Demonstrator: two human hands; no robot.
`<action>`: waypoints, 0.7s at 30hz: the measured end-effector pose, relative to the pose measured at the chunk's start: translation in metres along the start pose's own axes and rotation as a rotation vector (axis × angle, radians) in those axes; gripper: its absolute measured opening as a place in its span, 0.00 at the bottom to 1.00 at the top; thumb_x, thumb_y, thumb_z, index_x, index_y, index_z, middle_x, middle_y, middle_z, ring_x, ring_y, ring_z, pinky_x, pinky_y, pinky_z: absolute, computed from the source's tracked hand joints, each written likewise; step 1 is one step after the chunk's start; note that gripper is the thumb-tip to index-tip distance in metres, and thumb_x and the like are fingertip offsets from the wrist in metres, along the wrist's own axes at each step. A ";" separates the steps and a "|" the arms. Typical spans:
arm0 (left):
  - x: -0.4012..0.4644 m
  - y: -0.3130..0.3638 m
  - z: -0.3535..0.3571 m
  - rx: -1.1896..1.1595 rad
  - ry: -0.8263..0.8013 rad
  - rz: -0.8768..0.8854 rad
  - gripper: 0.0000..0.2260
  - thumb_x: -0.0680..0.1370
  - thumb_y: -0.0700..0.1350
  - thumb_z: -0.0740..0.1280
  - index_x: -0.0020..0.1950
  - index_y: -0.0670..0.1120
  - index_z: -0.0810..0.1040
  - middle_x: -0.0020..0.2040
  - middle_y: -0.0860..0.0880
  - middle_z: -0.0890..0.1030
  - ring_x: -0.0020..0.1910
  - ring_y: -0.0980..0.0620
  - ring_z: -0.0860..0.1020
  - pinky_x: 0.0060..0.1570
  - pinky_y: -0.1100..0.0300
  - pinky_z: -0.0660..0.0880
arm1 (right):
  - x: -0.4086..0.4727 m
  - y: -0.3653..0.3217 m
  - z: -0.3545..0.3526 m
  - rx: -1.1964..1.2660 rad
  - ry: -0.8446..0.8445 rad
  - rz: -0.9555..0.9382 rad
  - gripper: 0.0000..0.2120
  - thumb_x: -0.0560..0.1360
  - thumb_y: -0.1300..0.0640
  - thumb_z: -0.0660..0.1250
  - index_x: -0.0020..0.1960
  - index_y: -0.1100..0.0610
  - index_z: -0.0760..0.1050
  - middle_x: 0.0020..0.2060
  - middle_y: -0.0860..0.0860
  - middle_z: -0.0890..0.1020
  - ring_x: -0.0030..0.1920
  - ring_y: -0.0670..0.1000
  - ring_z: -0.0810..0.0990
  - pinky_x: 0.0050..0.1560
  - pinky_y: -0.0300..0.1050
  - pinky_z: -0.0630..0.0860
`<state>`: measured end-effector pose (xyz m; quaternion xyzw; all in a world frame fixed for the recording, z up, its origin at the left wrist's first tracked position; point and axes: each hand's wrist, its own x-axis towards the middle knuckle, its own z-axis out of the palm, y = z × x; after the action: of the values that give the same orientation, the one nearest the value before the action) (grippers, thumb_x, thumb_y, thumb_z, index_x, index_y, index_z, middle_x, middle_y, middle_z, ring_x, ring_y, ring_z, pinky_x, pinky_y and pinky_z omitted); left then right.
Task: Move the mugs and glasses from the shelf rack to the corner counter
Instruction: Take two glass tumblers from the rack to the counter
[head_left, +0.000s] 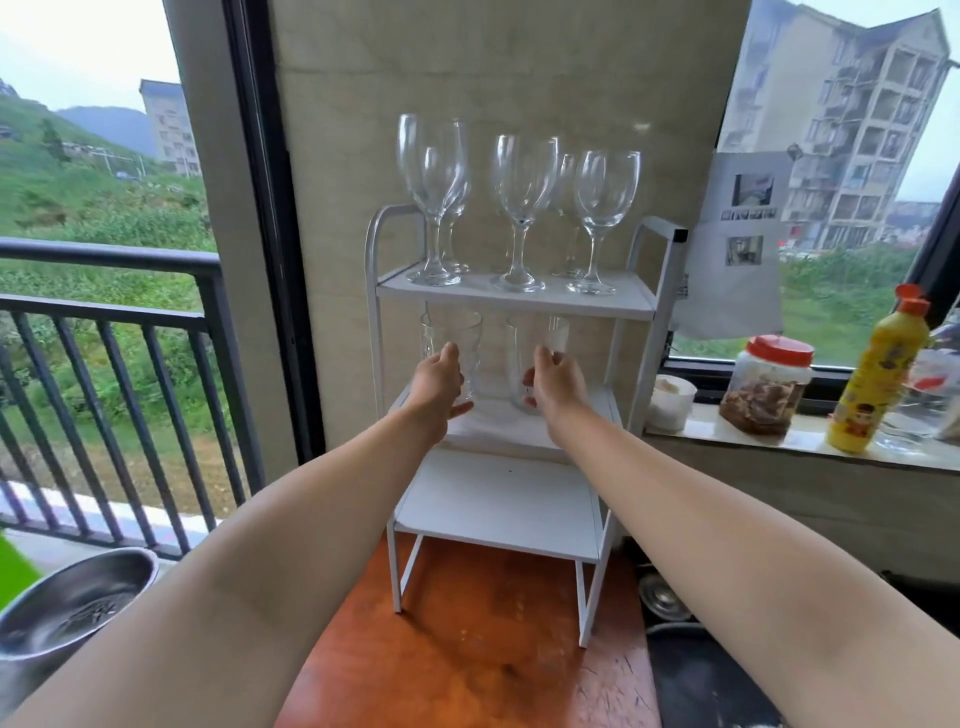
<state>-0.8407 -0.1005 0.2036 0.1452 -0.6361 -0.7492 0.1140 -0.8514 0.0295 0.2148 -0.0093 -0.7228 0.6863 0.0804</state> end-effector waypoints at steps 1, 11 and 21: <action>-0.005 -0.001 0.000 -0.003 0.002 0.003 0.13 0.80 0.50 0.56 0.38 0.46 0.70 0.33 0.49 0.66 0.32 0.53 0.66 0.41 0.55 0.77 | -0.003 0.000 -0.003 0.000 -0.011 -0.002 0.17 0.81 0.55 0.53 0.34 0.56 0.67 0.31 0.52 0.71 0.32 0.46 0.71 0.28 0.36 0.73; -0.064 0.003 -0.012 0.015 -0.014 0.054 0.12 0.79 0.50 0.57 0.39 0.47 0.71 0.33 0.50 0.67 0.31 0.53 0.66 0.39 0.56 0.77 | -0.053 -0.012 -0.022 -0.044 -0.032 -0.062 0.17 0.82 0.53 0.53 0.36 0.56 0.67 0.31 0.52 0.71 0.33 0.50 0.73 0.43 0.50 0.74; -0.151 -0.002 -0.074 0.046 -0.059 0.038 0.11 0.78 0.50 0.57 0.39 0.49 0.72 0.30 0.52 0.67 0.28 0.55 0.68 0.39 0.56 0.78 | -0.158 -0.022 -0.018 0.075 0.033 -0.037 0.14 0.80 0.55 0.51 0.37 0.56 0.64 0.28 0.51 0.67 0.26 0.47 0.66 0.20 0.35 0.65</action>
<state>-0.6736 -0.1145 0.2012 0.1137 -0.6588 -0.7361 0.1060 -0.6906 0.0266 0.2213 -0.0043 -0.6953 0.7110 0.1052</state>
